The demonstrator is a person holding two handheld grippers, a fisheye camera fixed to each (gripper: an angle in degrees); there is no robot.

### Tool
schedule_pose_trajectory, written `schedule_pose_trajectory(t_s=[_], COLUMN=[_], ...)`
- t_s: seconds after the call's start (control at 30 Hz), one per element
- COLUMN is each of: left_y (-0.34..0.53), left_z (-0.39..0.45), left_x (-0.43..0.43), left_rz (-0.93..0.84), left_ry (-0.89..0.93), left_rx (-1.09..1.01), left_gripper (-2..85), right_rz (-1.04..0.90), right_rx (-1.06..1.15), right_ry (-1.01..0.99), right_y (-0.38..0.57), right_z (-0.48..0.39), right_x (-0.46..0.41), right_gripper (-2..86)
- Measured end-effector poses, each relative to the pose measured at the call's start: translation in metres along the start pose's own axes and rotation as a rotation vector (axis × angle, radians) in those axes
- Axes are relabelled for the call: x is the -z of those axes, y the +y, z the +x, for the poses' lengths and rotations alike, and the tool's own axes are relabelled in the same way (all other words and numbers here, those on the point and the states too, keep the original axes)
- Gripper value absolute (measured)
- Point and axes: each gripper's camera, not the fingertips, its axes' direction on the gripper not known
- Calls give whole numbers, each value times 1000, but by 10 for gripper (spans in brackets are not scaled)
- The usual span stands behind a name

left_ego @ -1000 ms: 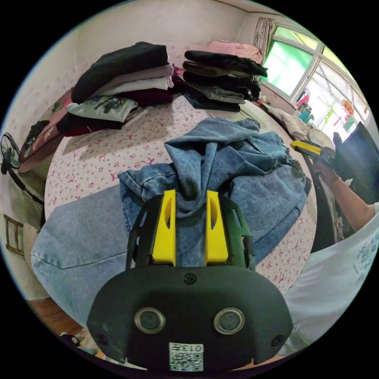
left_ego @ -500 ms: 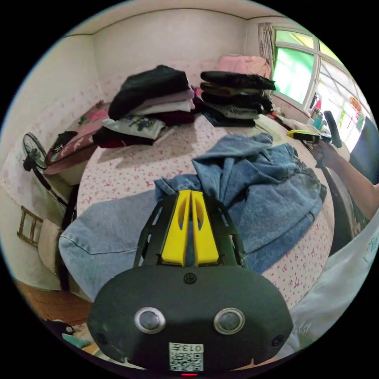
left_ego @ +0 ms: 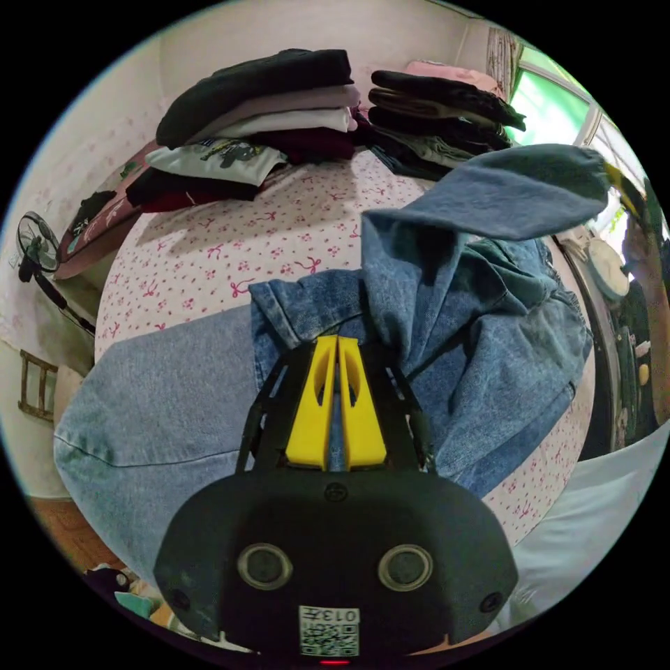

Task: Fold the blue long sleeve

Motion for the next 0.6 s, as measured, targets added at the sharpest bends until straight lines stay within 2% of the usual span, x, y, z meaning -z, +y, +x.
schedule_pose_trajectory(t_s=[0.07, 0.23, 0.4, 0.47, 0.53, 0.6], left_y=[1, 17, 41, 42, 37, 31], left_z=[-1, 6, 14, 26, 54, 80], left_x=[1, 16, 42, 48, 50, 48], left_rz=[-2, 8, 81, 107, 117, 110], left_ry=[14, 38, 41, 62, 77, 57], left_rx=[22, 29, 52, 23, -67, -154], left_gripper=[-3, -3, -3, -3, -3, -3], right_rz=[117, 223, -9, -99, -132, -103], right_rx=[124, 246, 97, -64, -158, -131], right_ry=[-171, -393, -405, -417, -465, -520], right_y=[-4, 18, 64, 88, 102, 104], right_z=[-54, -161, -233, -243, -246, -258], right_x=[56, 128, 121, 111, 106, 112], right_gripper=[15, 14, 15, 18, 21, 23])
